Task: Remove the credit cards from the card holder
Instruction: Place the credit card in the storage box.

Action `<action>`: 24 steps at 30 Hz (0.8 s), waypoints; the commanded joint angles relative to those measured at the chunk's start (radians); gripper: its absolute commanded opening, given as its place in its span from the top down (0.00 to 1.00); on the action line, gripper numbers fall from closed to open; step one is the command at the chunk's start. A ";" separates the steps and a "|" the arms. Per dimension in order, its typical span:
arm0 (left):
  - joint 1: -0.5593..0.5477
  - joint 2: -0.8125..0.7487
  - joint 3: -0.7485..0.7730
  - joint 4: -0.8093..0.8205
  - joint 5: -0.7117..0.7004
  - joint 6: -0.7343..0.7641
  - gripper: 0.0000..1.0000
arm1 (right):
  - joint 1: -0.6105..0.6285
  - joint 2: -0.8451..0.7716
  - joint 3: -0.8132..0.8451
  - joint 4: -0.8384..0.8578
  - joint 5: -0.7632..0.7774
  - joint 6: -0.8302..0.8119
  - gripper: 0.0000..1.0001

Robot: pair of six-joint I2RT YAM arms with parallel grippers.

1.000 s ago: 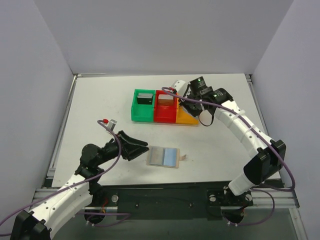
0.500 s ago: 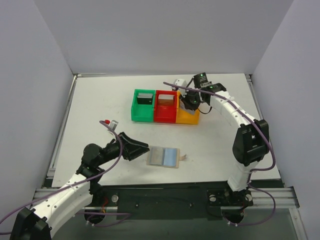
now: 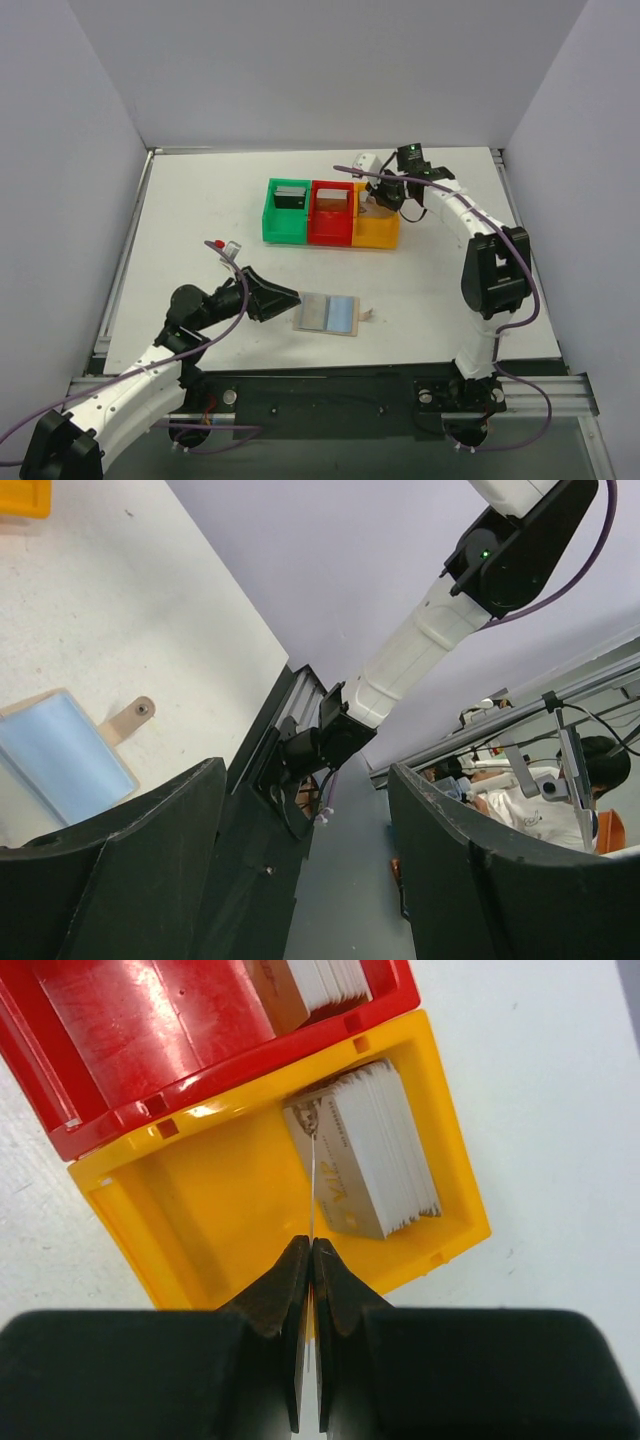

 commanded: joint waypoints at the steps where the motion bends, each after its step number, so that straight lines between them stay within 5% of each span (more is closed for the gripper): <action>1: 0.001 0.007 -0.001 0.013 0.015 0.010 0.24 | -0.006 -0.006 0.004 0.084 -0.050 -0.053 1.00; 24: 0.001 0.033 -0.006 -0.004 0.015 0.024 0.25 | 0.002 0.065 -0.055 0.107 -0.079 -0.141 1.00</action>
